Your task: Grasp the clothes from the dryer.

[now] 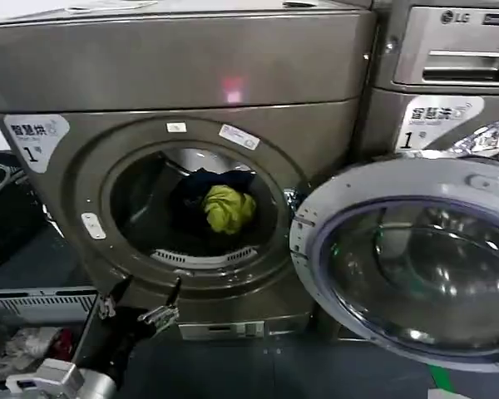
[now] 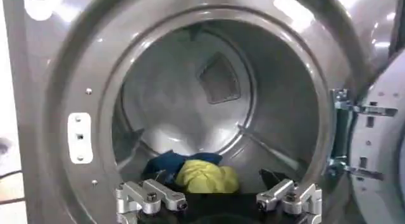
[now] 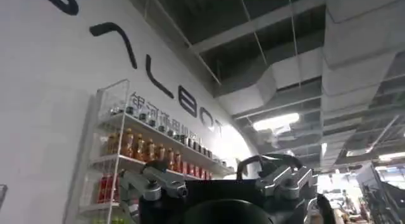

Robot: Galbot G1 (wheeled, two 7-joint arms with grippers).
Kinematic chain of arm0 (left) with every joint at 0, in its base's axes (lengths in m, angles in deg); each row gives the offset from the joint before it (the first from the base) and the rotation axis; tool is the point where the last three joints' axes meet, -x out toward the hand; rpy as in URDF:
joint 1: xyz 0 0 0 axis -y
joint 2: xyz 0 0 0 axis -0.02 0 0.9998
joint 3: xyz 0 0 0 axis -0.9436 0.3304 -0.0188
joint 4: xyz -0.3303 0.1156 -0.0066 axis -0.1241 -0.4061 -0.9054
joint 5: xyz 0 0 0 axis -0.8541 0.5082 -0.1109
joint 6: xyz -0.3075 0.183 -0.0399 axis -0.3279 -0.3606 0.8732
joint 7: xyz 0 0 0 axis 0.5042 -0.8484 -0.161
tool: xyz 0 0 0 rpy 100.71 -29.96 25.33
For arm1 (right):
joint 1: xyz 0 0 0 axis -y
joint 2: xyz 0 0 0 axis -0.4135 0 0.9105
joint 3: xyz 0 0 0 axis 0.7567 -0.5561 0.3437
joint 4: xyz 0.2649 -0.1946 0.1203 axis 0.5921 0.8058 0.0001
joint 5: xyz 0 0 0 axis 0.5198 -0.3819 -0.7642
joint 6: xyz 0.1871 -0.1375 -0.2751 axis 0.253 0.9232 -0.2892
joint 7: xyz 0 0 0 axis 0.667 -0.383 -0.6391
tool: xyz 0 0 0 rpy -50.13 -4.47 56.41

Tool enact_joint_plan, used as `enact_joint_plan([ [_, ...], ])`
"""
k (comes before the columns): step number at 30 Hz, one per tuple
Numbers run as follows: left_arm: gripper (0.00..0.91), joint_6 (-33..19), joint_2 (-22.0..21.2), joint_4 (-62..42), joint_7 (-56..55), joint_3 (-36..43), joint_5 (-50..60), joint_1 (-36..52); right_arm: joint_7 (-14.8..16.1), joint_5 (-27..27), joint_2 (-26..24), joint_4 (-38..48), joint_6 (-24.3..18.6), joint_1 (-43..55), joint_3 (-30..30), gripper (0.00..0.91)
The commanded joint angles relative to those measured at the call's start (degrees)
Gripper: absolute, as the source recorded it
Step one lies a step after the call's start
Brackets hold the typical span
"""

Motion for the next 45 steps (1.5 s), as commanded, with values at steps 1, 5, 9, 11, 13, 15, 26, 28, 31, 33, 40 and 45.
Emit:
enact_joint_plan([
  [1, 0.907, 0.15, -0.19, 0.05, 0.00, 0.02, -0.05, -0.04, -0.06, -0.12, -0.02, -0.16, 0.04, 0.11, -0.29, 0.907],
  [5, 0.907, 0.20, -0.28, 0.12, -0.01, 0.09, -0.08, -0.10, -0.05, -0.10, -0.09, -0.08, 0.17, 0.12, -0.23, 0.907],
  [9, 0.907, 0.19, -0.21, 0.17, -0.02, 0.10, -0.08, -0.14, 0.01, 0.01, -0.07, -0.07, 0.19, 0.14, -0.19, 0.907],
  [11, 0.907, 0.19, -0.16, 0.17, -0.03, 0.10, -0.07, -0.16, -0.01, 0.18, -0.01, -0.13, 0.23, 0.11, -0.14, 0.907],
  [13, 0.907, 0.17, -0.11, 0.15, -0.04, 0.09, -0.09, -0.16, 0.01, 0.18, 0.00, -0.12, 0.23, 0.04, -0.09, 0.907],
  [15, 0.907, 0.19, -0.10, 0.21, -0.04, 0.16, -0.12, -0.16, 0.04, 0.18, 0.02, -0.13, 0.23, -0.01, 0.00, 0.907],
  [26, 0.907, 0.24, -0.01, 0.37, -0.02, 0.27, -0.33, -0.23, 0.14, 0.25, 0.12, -0.13, 0.24, -0.19, 0.23, 0.907],
  [28, 0.907, 0.22, -0.02, 0.36, -0.03, 0.26, -0.31, -0.22, 0.11, 0.25, 0.16, -0.07, 0.23, -0.21, 0.30, 0.907],
  [31, 0.907, 0.23, -0.06, 0.33, -0.01, 0.26, -0.32, -0.12, 0.13, 0.25, 0.19, -0.07, 0.23, -0.21, 0.36, 0.907],
  [33, 0.907, 0.23, -0.09, 0.32, 0.00, 0.29, -0.35, -0.10, 0.13, 0.24, 0.24, -0.12, 0.25, -0.17, 0.33, 0.907],
  [40, 0.907, -0.72, 0.02, -1.02, -0.04, 0.28, -0.74, 0.81, 0.28, -1.37, 0.17, -0.73, 2.33, -0.70, 1.00, 0.907],
  [45, 0.907, -0.94, 0.87, -5.07, -0.32, 0.02, -5.49, 4.95, 0.77, -3.70, 0.12, -1.43, 3.35, -1.10, 1.31, 0.907],
])
